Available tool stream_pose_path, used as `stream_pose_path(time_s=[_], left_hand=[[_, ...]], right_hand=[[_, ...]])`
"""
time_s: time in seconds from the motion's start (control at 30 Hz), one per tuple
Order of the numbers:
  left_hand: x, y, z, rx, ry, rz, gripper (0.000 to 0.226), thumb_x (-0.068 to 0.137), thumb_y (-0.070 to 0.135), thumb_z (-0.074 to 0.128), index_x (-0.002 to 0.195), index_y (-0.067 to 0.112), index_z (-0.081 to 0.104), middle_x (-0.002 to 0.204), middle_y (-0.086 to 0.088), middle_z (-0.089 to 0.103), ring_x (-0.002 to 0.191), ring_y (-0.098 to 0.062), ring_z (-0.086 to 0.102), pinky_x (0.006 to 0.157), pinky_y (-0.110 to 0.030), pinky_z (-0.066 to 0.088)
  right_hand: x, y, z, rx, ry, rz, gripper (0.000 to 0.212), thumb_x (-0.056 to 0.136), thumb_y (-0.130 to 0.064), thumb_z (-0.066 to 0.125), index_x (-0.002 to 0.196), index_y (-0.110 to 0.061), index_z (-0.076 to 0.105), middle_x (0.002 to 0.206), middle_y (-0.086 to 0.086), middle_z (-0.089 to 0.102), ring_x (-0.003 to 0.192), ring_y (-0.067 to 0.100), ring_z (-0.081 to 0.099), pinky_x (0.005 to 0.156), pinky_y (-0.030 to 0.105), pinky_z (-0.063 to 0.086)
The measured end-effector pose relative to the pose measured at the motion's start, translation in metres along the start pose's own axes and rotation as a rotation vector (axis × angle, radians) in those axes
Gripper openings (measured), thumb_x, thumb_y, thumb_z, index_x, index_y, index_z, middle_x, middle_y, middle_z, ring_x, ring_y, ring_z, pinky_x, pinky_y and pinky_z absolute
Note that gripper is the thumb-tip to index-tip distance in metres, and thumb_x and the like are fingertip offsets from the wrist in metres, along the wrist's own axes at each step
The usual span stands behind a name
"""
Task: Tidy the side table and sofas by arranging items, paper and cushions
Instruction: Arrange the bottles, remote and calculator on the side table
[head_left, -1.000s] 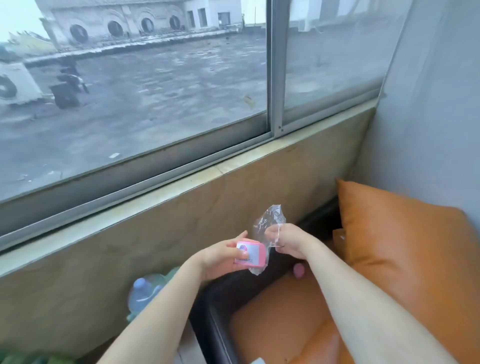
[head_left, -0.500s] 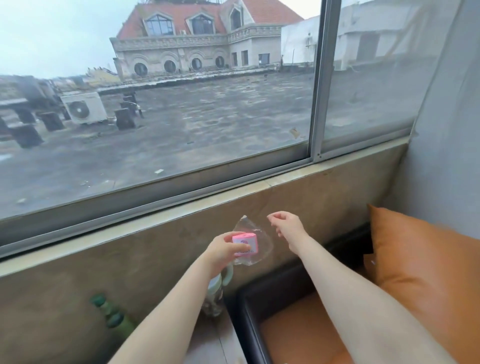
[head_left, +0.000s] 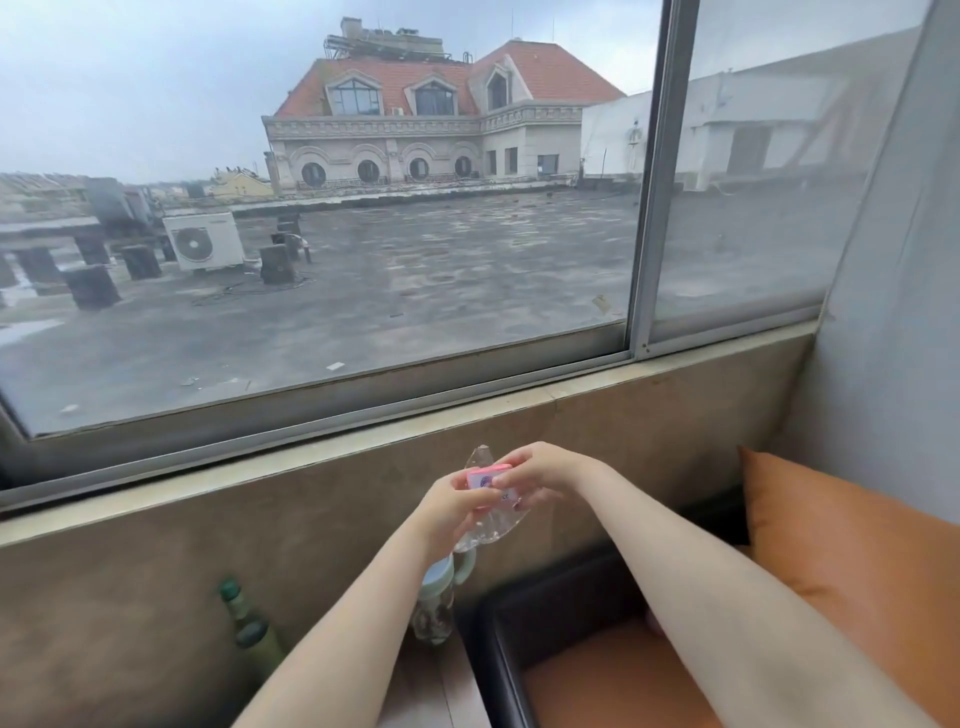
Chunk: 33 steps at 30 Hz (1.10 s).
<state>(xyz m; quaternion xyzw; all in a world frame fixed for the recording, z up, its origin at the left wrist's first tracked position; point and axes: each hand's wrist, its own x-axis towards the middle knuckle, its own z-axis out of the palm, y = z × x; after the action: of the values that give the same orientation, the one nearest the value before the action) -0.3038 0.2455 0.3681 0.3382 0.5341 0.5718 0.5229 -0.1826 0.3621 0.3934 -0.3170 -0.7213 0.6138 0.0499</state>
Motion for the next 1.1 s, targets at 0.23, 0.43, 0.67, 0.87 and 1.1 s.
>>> stream_pose_path(time_s=[0.23,0.43,0.67,0.87,1.1], left_hand=[[-0.004,0.012,-0.010,0.013,0.384,0.087,0.058,0.085,-0.009,0.060,0.137,0.013,0.043,0.096,-0.007,0.064,0.074,-0.014,0.062,0.051,-0.023,0.053],[0.003,0.028,-0.013,0.136,0.578,0.169,0.013,0.084,-0.002,0.066,0.089,0.009,0.064,0.072,-0.006,0.060,0.038,-0.003,0.048,0.038,-0.016,0.039],[0.003,0.040,-0.021,0.096,0.581,0.159,0.017,0.090,0.010,0.063,0.073,0.013,0.063,0.065,-0.003,0.061,0.036,-0.005,0.044,0.035,-0.014,0.032],[-0.004,0.046,-0.022,-0.010,0.639,0.121,0.017,0.079,0.014,0.075,0.091,0.003,0.068,0.071,-0.003,0.063,0.064,-0.014,0.059,0.059,-0.020,0.052],[-0.008,0.049,-0.023,-0.017,0.615,0.125,0.008,0.077,0.008,0.071,0.072,0.011,0.066,0.077,-0.012,0.067,0.073,-0.023,0.057,0.071,-0.032,0.047]], right_hand=[[-0.001,0.002,-0.010,0.370,0.147,-0.160,0.035,0.074,-0.018,0.070,0.106,-0.004,0.061,0.096,0.012,0.067,0.082,0.021,0.065,0.076,0.029,0.055],[0.008,-0.034,-0.006,0.384,0.049,-0.231,0.048,0.063,-0.013,0.066,0.109,-0.003,0.060,0.092,0.011,0.066,0.077,0.020,0.063,0.073,0.024,0.055],[0.010,-0.056,0.014,0.271,0.127,-0.221,0.037,0.061,-0.026,0.059,0.095,-0.011,0.061,0.084,0.007,0.065,0.074,0.018,0.063,0.071,0.028,0.050],[0.006,-0.057,0.027,0.070,0.160,-0.133,0.036,0.061,-0.036,0.052,0.087,-0.013,0.059,0.065,0.002,0.068,0.055,0.014,0.062,0.049,0.023,0.030],[-0.001,-0.062,0.025,-0.056,0.126,-0.189,0.041,0.076,-0.015,0.070,0.113,-0.016,0.052,0.094,0.011,0.067,0.044,0.013,0.061,0.038,0.020,0.033]])
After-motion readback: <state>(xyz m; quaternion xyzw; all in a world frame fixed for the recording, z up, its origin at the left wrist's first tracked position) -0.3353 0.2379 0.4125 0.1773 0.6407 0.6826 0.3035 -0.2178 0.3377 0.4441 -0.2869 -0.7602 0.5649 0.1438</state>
